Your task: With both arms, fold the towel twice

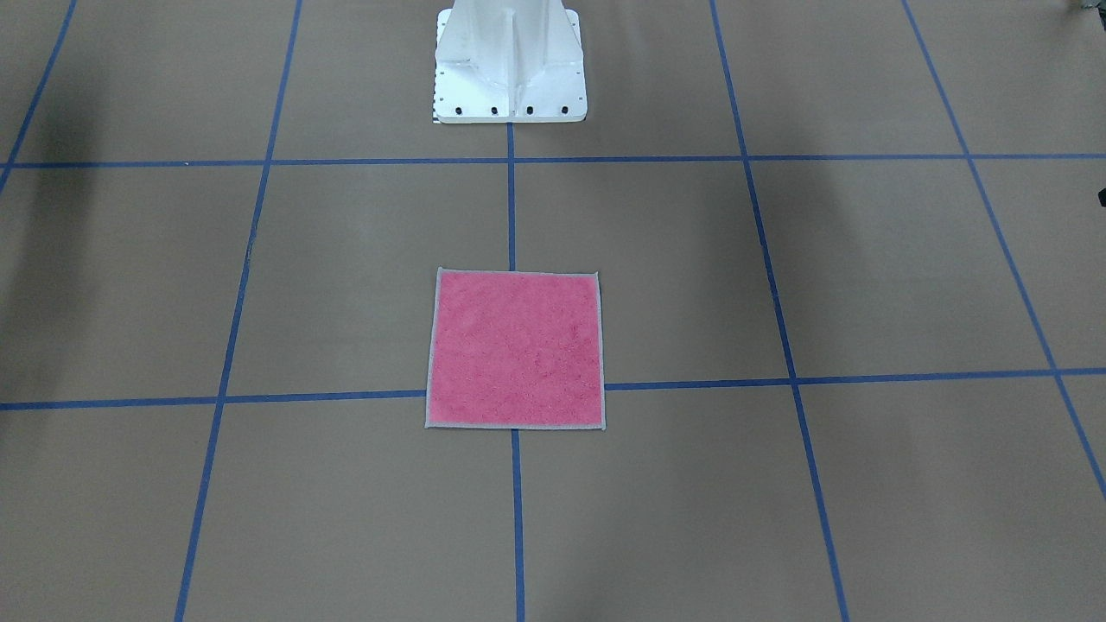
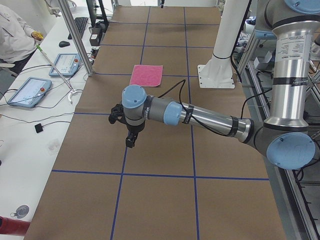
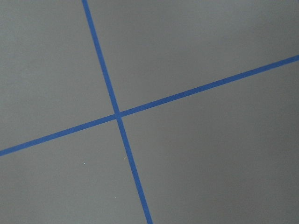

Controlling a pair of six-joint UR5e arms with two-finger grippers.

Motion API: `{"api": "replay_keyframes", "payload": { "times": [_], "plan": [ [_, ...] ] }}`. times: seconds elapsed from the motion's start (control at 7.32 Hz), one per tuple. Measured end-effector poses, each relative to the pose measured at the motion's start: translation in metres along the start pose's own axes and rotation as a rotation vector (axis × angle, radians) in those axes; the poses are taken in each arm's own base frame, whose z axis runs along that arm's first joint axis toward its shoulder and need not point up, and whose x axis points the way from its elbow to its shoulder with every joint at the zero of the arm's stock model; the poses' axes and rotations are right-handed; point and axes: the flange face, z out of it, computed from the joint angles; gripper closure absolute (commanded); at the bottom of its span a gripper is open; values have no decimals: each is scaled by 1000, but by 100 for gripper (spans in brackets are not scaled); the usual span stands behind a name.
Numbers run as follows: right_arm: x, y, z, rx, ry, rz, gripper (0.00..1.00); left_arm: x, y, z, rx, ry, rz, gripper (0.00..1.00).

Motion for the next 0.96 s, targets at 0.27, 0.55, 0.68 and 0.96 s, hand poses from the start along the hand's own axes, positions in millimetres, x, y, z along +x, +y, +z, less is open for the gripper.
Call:
{"api": "replay_keyframes", "payload": {
  "times": [0.27,0.55,0.68,0.96],
  "plan": [
    [-66,-16,25,13,-70,81,0,57,-22,34,0,58,-77,0],
    [-133,-30,46,-5,-129,187,1,127,-43,66,-4,124,-212,0],
    [-167,-36,56,-9,-140,250,1,156,-50,76,-12,154,-288,0],
    [-247,-39,78,12,-155,414,4,202,-61,88,-33,201,-411,0]
  ]
}}
